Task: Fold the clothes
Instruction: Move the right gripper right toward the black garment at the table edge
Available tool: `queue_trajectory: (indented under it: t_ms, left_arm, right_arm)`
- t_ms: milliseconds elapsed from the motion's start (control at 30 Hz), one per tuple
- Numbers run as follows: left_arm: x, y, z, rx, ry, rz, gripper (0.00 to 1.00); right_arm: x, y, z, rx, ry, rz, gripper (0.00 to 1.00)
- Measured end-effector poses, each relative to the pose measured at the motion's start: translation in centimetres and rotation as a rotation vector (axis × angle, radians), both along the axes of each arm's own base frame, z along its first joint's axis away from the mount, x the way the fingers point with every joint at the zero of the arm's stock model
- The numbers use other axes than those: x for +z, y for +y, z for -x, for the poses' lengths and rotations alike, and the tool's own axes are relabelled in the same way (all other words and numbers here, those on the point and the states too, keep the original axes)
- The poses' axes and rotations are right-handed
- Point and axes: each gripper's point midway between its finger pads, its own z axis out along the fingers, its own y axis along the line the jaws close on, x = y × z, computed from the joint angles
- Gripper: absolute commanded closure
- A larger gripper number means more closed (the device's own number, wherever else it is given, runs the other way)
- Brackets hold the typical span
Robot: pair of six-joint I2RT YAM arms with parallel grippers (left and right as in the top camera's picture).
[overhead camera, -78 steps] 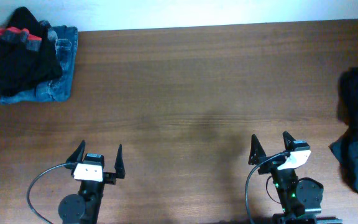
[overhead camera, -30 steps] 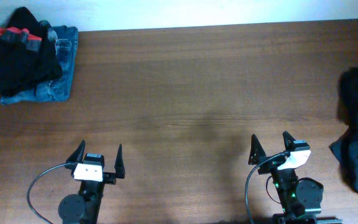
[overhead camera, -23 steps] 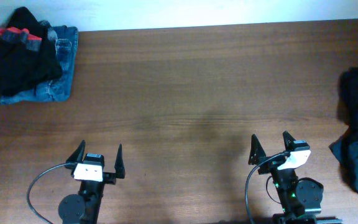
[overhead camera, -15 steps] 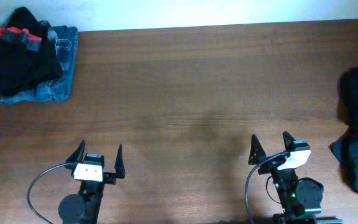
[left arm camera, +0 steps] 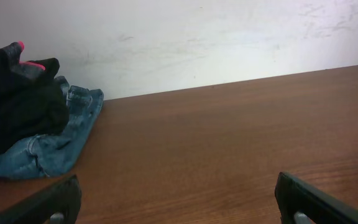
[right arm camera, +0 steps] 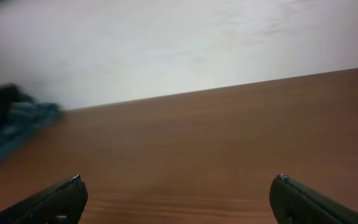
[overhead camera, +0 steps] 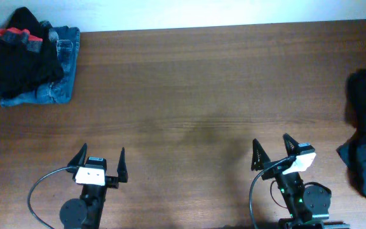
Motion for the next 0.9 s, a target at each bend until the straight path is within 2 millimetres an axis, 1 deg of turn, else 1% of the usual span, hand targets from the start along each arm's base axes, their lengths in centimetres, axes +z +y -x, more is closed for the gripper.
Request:
queue_trajectory:
  t_ms: [133, 200, 233, 300, 467, 533, 567, 633, 733, 800, 867, 900]
  left_arm:
    - [0.0, 0.0, 0.0, 0.000, 0.000, 0.000, 0.01]
    - [0.0, 0.0, 0.0, 0.000, 0.002, 0.000, 0.01]
    - [0.0, 0.0, 0.0, 0.000, 0.001, 0.000, 0.01]
    - [-0.1, 0.0, 0.0, 0.000, 0.003, 0.000, 0.01]
    - [-0.1, 0.0, 0.0, 0.000, 0.003, 0.000, 0.01]
    - [-0.1, 0.0, 0.0, 0.000, 0.003, 0.000, 0.01]
    - [-0.1, 0.0, 0.0, 0.000, 0.003, 0.000, 0.01]
    - [-0.1, 0.0, 0.0, 0.000, 0.003, 0.000, 0.01]
    - [-0.1, 0.0, 0.0, 0.000, 0.003, 0.000, 0.01]
    - [-0.1, 0.0, 0.0, 0.000, 0.003, 0.000, 0.01]
    - [-0.1, 0.0, 0.0, 0.000, 0.002, 0.000, 0.01]
    - [-0.1, 0.0, 0.0, 0.000, 0.002, 0.000, 0.01]
  right_arm:
    - [2.4, 1.3, 0.4, 0.082, -0.064, -0.136, 0.02]
    - [4.4, 1.7, 0.8, 0.117, -0.121, -0.221, 0.01]
    - [5.1, 1.8, 0.9, 0.127, -0.141, -0.250, 0.01]
    - [7.5, 2.0, 1.6, 0.162, -0.224, -0.307, 0.01]
    - [11.1, 2.1, 3.0, 0.208, -0.361, -0.359, 0.01]
    - [11.5, 2.1, 3.3, 0.214, -0.379, -0.368, 0.01]
    - [11.4, 2.1, 3.2, 0.213, -0.373, -0.371, 0.01]
    - [10.8, 2.1, 2.9, 0.205, -0.342, -0.368, 0.01]
    - [9.4, 1.9, 2.0, 0.163, -0.246, -0.333, 0.01]
    - [9.3, 1.4, 1.7, 0.118, -0.194, -0.298, 0.01]
    - [10.1, 0.6, 1.4, 0.060, -0.174, -0.252, 0.01]
    - [10.8, 0.1, 1.4, 0.022, -0.169, -0.222, 0.01]
